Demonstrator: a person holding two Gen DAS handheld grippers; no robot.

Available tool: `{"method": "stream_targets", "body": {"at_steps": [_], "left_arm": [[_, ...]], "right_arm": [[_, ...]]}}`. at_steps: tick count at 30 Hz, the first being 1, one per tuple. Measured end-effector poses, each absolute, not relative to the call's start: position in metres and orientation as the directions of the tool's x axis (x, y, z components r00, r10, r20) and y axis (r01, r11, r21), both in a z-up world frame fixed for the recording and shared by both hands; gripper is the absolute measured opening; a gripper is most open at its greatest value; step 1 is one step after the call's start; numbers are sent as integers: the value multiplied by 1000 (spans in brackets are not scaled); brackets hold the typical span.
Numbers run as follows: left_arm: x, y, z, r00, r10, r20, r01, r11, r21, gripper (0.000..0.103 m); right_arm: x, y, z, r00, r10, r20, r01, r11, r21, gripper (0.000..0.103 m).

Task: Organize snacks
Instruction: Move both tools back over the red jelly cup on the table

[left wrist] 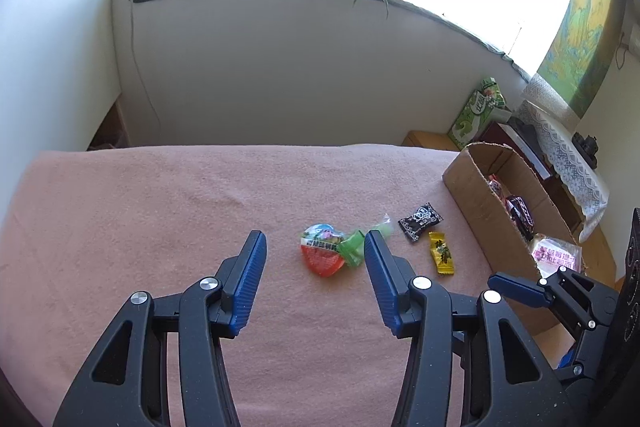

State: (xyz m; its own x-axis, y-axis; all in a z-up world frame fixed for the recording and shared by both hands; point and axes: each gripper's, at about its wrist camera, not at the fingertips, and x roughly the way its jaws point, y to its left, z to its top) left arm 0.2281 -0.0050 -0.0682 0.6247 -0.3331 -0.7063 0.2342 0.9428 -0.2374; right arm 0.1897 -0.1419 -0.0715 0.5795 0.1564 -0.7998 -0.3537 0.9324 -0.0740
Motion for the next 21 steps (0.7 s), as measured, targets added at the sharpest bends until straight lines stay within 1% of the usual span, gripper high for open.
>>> {"method": "stream_targets", "body": {"at_steps": [6,15,17,21], "left_arm": [[235,3,-83,596,-352,-722,236,936,-262,50],[243,-4,-98,548,-394,-738,289,917,-275,50],[246,-8,-102,537,-400,-742,303,913,-273,58],[251,-13,-108,522,-407,-749,321,908,-269,58]], "right_arm": [[206,-132,-87,556,143,-819,-342,937,-69,63],[218,-148,-106,534,156,-831,-269,963,8,63],[219,-158,-110,534,164,-829,-244,969,34,63],[214,-177,-114,538,177,-824,-203,976,78,63]]}}
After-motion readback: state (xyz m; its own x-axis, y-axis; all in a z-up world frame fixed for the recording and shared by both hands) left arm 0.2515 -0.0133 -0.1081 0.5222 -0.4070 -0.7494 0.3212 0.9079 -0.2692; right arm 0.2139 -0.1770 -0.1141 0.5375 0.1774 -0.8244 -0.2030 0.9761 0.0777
